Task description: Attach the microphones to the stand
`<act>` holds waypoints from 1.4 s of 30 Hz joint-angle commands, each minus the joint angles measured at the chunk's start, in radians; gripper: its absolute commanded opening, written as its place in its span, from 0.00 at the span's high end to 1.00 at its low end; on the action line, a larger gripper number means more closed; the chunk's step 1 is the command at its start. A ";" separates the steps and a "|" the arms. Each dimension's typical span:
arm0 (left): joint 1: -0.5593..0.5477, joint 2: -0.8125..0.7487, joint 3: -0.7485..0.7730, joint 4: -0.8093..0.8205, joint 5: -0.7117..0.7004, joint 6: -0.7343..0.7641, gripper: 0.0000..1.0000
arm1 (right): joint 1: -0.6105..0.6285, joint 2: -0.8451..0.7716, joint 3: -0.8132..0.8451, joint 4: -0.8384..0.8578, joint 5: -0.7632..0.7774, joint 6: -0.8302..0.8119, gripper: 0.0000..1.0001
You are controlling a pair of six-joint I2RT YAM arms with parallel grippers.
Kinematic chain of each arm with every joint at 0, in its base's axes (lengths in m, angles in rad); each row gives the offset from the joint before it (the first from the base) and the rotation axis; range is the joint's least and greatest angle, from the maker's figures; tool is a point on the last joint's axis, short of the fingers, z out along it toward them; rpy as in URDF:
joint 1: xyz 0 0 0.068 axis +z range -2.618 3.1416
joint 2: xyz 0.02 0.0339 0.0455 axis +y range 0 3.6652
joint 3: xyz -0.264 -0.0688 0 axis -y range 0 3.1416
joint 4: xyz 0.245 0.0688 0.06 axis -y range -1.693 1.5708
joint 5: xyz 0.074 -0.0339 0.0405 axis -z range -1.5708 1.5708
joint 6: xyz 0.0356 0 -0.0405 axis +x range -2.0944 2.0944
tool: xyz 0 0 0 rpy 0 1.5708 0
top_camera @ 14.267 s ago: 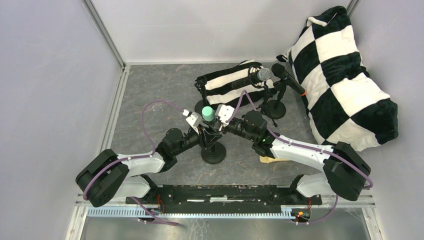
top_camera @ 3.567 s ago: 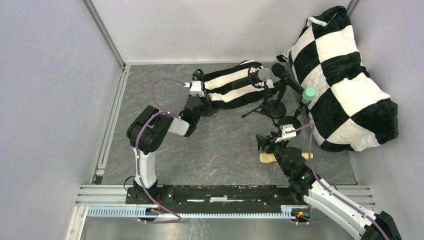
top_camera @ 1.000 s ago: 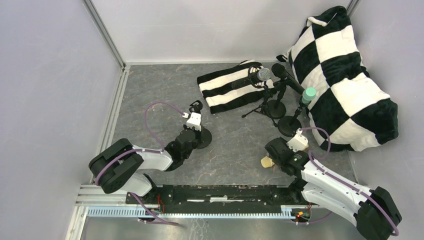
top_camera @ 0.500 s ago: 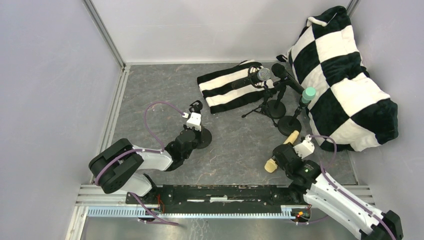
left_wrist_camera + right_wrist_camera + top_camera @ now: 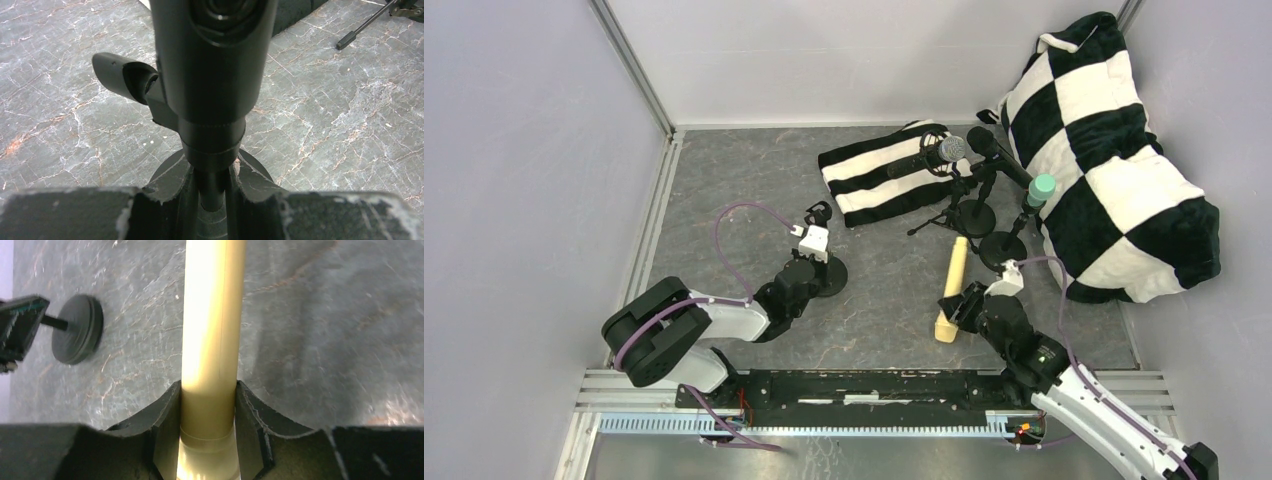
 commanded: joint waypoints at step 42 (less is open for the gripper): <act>-0.110 0.102 0.075 0.024 -0.145 -0.110 0.07 | 0.002 0.576 0.300 0.090 -0.271 -0.784 0.97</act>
